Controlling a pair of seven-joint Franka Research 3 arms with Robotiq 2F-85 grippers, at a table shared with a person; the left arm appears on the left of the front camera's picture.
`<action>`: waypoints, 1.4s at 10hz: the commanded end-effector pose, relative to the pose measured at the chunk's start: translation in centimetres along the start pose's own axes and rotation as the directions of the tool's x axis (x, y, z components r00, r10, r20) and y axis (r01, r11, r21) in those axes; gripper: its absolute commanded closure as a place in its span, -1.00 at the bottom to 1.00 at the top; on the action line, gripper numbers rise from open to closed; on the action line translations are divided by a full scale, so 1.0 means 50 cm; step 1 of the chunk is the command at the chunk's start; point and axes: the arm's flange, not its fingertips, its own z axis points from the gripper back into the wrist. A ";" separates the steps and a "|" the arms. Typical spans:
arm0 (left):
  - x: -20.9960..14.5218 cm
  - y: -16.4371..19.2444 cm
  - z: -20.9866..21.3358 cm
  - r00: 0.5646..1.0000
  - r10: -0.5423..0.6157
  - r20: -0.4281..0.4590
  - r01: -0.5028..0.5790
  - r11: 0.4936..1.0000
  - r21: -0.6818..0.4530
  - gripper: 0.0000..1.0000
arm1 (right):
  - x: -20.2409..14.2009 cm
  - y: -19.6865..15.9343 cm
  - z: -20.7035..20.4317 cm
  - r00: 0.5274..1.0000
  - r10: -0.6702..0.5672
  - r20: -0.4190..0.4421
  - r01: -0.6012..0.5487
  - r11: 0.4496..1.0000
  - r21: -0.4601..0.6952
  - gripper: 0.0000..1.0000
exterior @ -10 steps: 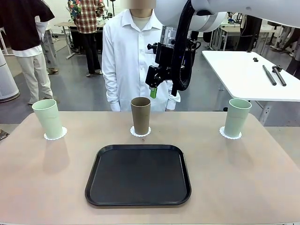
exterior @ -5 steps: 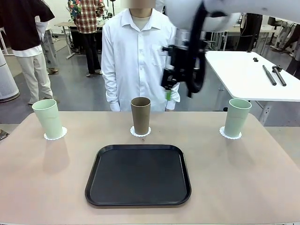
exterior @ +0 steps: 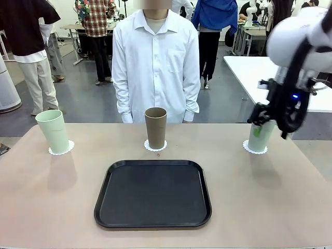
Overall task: Place coasters on the table and set cups on them.
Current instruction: Take one Reusable plastic cup from the Flat Tray and place it on a coaster set by the human.
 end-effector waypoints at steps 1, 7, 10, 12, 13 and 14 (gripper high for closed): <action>-0.003 -0.005 0.002 1.000 -0.003 0.004 0.003 1.000 0.000 -1.00 | -0.022 -0.029 -0.004 0.997 -0.027 0.071 0.023 0.998 0.062 -1.00; -0.003 -0.005 0.002 1.000 -0.003 0.004 0.003 1.000 0.000 -1.00 | -0.026 -0.021 0.015 0.996 0.051 0.077 -0.061 0.990 0.128 -1.00; -0.003 -0.005 0.002 1.000 -0.003 0.004 0.003 1.000 0.000 -1.00 | -0.007 -0.184 0.014 0.998 0.053 0.031 -0.061 0.794 0.604 -1.00; -0.003 -0.005 0.002 1.000 -0.003 0.004 0.003 1.000 0.000 -1.00 | -0.028 -0.321 -0.036 0.999 -0.030 0.036 -0.010 0.605 0.796 -1.00; -0.003 -0.005 0.002 1.000 -0.003 0.004 0.003 1.000 0.000 -1.00 | -0.045 -0.369 -0.065 0.996 -0.085 0.036 0.014 0.521 0.853 -1.00; -0.003 -0.005 0.002 1.000 -0.003 0.004 0.003 1.000 0.000 -1.00 | -0.069 -0.411 -0.098 0.989 -0.147 0.028 0.043 0.457 0.889 -1.00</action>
